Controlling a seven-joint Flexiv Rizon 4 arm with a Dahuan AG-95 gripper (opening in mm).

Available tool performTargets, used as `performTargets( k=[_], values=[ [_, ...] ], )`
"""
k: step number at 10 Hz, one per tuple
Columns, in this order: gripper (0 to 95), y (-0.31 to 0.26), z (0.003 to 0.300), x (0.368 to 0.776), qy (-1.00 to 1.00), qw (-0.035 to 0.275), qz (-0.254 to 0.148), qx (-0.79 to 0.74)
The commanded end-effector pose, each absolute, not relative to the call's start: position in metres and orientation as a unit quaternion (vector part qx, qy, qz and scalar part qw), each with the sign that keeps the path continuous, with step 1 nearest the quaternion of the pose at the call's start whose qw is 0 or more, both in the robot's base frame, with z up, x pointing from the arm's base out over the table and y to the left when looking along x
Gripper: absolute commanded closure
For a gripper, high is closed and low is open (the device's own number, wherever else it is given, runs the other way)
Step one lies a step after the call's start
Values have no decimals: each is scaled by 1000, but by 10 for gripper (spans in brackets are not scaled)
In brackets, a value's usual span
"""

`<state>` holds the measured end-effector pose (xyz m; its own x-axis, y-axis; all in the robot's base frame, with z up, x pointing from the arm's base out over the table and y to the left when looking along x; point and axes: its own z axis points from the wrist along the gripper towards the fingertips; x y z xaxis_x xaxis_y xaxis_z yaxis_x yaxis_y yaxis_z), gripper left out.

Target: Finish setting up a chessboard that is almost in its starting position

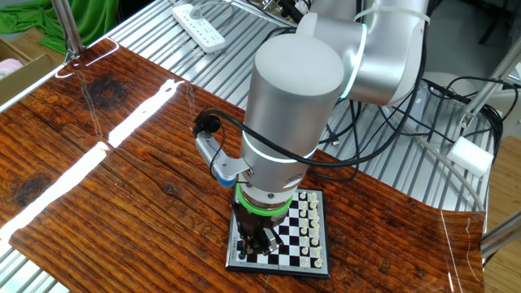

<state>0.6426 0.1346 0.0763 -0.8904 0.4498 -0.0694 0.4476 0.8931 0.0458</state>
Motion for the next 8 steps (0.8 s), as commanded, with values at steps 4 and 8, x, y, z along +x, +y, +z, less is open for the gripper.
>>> performTargets(
  k=[4,8],
  values=[
    [950,135,77,643,973,32,11,230],
    [950,135,77,643,973,32,10,230]
  ],
)
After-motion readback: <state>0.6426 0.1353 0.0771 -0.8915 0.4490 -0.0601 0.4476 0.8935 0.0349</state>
